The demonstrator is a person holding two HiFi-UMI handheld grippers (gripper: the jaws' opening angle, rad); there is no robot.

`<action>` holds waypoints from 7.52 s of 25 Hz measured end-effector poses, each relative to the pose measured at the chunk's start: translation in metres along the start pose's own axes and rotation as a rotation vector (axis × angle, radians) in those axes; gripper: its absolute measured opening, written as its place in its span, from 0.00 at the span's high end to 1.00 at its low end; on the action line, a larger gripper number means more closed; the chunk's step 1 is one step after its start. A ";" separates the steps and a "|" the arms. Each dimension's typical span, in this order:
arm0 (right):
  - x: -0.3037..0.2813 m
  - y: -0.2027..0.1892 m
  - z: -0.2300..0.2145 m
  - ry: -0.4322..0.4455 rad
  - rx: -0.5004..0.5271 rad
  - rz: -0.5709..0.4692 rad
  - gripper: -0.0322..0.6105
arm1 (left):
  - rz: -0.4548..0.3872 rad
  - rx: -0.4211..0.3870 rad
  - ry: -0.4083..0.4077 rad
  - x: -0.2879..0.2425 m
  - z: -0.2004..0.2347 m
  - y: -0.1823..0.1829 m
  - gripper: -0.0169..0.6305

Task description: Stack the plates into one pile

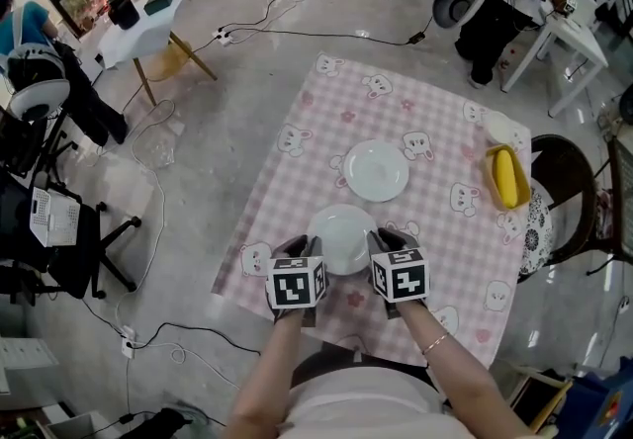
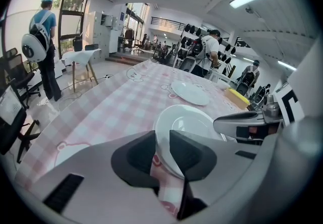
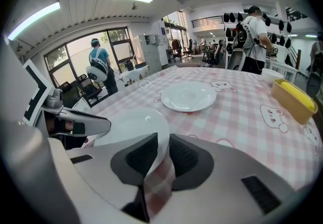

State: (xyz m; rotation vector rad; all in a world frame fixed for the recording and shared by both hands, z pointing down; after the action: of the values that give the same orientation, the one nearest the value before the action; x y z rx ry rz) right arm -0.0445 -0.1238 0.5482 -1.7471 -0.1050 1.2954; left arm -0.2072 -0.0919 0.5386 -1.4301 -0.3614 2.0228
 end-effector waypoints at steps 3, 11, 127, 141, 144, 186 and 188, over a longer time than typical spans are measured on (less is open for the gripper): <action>0.001 -0.001 0.000 -0.005 -0.011 -0.012 0.81 | -0.006 0.006 -0.018 0.002 0.001 -0.002 0.80; 0.015 0.006 -0.012 -0.057 -0.065 -0.077 0.81 | -0.054 0.005 -0.044 0.013 0.004 0.015 0.80; -0.023 0.076 -0.146 -0.218 -0.167 -0.137 0.84 | -0.104 -0.237 -0.120 -0.103 -0.111 0.146 0.84; 0.039 0.094 -0.093 -0.182 -0.065 -0.253 0.85 | -0.233 -0.144 -0.124 -0.009 -0.096 0.124 0.84; 0.049 0.090 -0.069 -0.159 -0.049 -0.245 0.85 | -0.240 -0.119 -0.114 0.015 -0.082 0.109 0.85; 0.011 0.005 0.007 -0.058 0.020 0.009 0.84 | -0.018 0.001 -0.013 0.005 -0.003 0.007 0.85; 0.010 0.006 0.004 -0.063 0.030 0.007 0.84 | -0.019 -0.004 -0.011 0.002 -0.004 0.008 0.84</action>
State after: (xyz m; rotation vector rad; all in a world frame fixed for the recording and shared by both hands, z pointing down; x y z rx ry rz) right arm -0.0458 -0.1191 0.5366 -1.6832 -0.1157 1.3511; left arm -0.2062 -0.0977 0.5312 -1.4137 -0.3828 2.0163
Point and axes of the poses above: the fingertips, and each gripper's own axes: x backward along the fingers, z to its left, y out of its top, the point moved 5 cm from there along x, backward along the fingers, and after that the axes turned 15 degrees about x, right-handed, at the moved point
